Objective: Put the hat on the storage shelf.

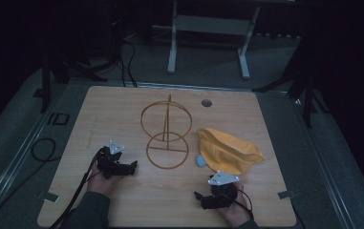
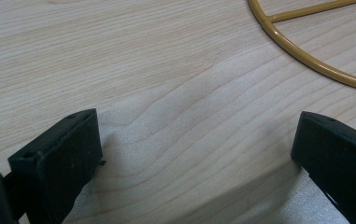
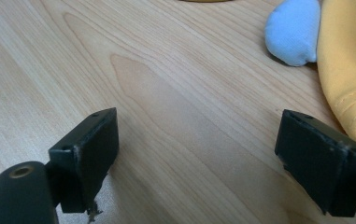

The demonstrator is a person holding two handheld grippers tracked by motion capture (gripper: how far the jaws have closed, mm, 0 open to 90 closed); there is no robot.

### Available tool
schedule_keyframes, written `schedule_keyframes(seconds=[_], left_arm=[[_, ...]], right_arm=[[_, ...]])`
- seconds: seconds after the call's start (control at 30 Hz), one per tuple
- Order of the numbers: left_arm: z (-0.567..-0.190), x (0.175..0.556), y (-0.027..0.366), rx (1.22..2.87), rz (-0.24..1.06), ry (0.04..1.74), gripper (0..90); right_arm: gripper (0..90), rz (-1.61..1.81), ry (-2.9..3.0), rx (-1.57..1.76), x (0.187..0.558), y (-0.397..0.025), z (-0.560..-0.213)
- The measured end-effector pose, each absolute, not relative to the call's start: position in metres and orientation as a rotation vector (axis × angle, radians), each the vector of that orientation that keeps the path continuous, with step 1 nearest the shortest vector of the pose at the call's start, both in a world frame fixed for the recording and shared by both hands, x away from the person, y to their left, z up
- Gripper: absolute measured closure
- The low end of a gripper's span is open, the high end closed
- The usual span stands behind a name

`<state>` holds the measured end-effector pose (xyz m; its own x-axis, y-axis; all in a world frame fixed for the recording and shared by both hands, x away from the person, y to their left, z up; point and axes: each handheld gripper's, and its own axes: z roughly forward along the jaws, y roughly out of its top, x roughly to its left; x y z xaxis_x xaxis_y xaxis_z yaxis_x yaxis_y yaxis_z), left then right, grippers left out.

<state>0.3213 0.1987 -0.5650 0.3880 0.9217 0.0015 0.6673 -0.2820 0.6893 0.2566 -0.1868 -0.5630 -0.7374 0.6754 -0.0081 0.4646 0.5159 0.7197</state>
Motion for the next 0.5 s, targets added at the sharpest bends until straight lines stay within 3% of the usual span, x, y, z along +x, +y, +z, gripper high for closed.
schedule_keyframes(seconds=[0.33, 0.37, 0.47, 0.5], left_arm=[[-0.565, 0.3214, 0.1987, 2.046, 0.544, 1.356, 1.9], [-0.565, 0.3214, 0.1987, 2.045, 0.544, 1.357, 1.9], [-0.5649, 0.3214, 0.1987, 2.046, 0.544, 1.357, 1.9], [-0.5649, 0.3214, 0.1987, 2.045, 0.544, 1.357, 1.9]], right_arm=[[16.6, 1.051, 2.479, 0.946, 0.2556, -0.1876, -0.5627], [19.5, 1.049, 2.484, 0.94, 0.255, -0.1879, -0.5621], [44.2, 1.043, 2.51, 0.913, 0.2521, -0.1904, -0.5566], [46.7, 1.013, 2.515, 0.91, 0.2522, -0.1928, -0.5536]])
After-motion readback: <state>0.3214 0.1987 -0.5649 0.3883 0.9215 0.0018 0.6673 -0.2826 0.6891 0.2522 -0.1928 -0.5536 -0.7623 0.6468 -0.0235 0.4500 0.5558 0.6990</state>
